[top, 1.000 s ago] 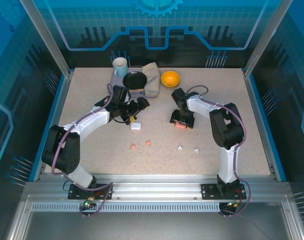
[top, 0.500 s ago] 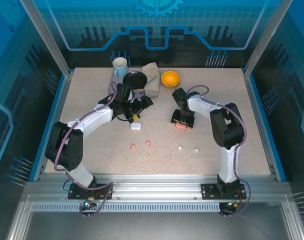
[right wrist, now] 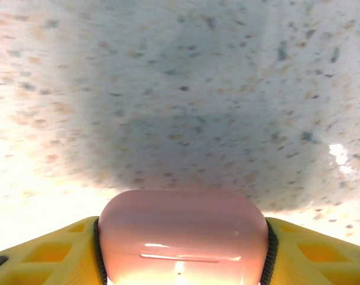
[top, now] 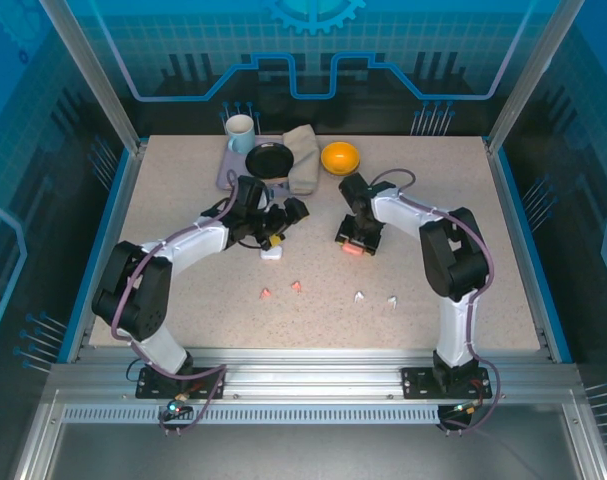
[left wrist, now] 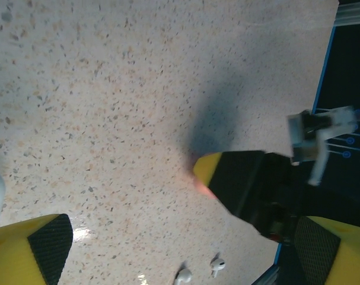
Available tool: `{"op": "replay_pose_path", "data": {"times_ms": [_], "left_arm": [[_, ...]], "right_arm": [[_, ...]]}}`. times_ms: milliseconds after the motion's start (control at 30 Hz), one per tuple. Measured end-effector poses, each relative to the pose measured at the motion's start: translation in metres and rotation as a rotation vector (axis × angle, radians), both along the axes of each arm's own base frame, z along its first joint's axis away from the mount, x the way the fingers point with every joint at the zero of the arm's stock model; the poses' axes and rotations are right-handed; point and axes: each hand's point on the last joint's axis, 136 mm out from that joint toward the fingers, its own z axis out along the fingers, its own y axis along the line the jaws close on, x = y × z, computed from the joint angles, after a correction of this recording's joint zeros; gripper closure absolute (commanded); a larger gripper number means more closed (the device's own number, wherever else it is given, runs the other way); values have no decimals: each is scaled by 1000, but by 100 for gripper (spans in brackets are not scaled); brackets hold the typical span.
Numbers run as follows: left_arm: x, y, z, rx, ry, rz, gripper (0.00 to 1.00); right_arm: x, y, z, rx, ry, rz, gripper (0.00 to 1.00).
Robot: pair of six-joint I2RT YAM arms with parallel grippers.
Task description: Insert wireless bluetooth earbuds into charging case
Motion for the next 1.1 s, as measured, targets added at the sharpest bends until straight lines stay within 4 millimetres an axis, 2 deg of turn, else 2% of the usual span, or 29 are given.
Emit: {"op": "replay_pose_path", "data": {"times_ms": [200,367,500,567,767,1100], "left_arm": [[-20,-26,-15,-18,-60,-79,3],[-24,-49,-9,-58,-153,-122,12],[-15,-62,-7,-84,-214,-121,29],[-8,-65,-12,-88,-225,-113,33],[8,-69,-27,-84,-238,-88,40],[31,-78,-15,-117,-295,-56,48]], "right_arm": [[25,23,36,146,-77,-150,49],[35,38,47,254,-74,-272,49],[40,47,52,308,-57,-339,49],[43,49,57,326,-58,-359,49],[46,55,63,362,-52,-389,50],[44,58,63,366,-46,-391,50]]}}
